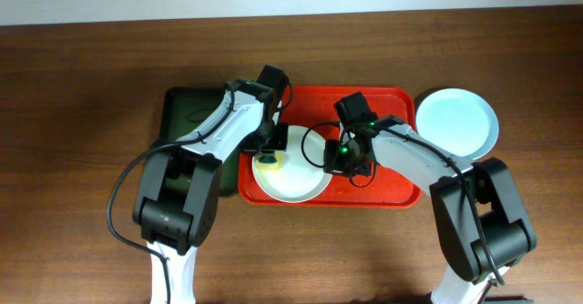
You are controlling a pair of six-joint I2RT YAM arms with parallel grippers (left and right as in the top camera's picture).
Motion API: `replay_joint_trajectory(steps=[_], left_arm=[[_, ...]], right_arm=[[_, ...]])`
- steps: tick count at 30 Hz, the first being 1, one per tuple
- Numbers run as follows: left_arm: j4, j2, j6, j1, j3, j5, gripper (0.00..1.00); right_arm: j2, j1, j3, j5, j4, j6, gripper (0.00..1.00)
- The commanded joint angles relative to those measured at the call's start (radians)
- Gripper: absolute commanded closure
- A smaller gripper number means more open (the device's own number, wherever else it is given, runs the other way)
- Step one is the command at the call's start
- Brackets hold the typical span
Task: Clean dirty plates on tray and stack at the side
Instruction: 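Scrub the white plate with the sponge while the right gripper holds it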
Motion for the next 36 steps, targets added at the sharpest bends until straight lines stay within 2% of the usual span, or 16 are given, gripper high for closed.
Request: replay_joint_trajectory(steps=[1,5,12,15,19,22,27,33,36], left_arm=[[0.075,0.054,0.015,-0.034,-0.112,0.013,1.0],[0.141,0.054,0.005,-0.046,-0.195,0.047,1.0],[0.197,0.053,0.035,-0.045,-0.244,0.26,1.0],[0.22,0.001,0.035,-0.042,-0.241,0.232,1.0],[0.22,-0.195,0.035,-0.014,-0.241,0.229,1.0],[0.214,-0.263,0.035,-0.013,-0.241,0.173,1.0],[0.22,-0.26,0.031,-0.013,-0.301,0.051,1.0],[0.401,-0.26,0.031,-0.012,-0.442,0.041,1.0],[0.426,-0.259,-0.009,-0.013,-0.466,0.041,1.0]], right_arm=[[0.022,0.011,-0.019,0.03,-0.01,-0.003,0.96],[0.022,0.011,-0.019,0.03,-0.01,-0.003,0.96],[0.022,0.011,-0.018,0.03,-0.01,-0.007,0.96],[0.022,0.011,-0.019,0.03,-0.011,-0.011,0.96],[0.022,0.011,-0.018,0.03,-0.01,-0.011,0.96],[0.022,0.011,-0.019,0.03,-0.01,-0.011,0.96],[0.022,0.011,-0.018,0.03,-0.01,-0.01,0.96],[0.022,0.011,-0.019,0.03,-0.01,-0.01,0.96],[0.022,0.011,-0.018,0.029,-0.009,-0.01,0.96]])
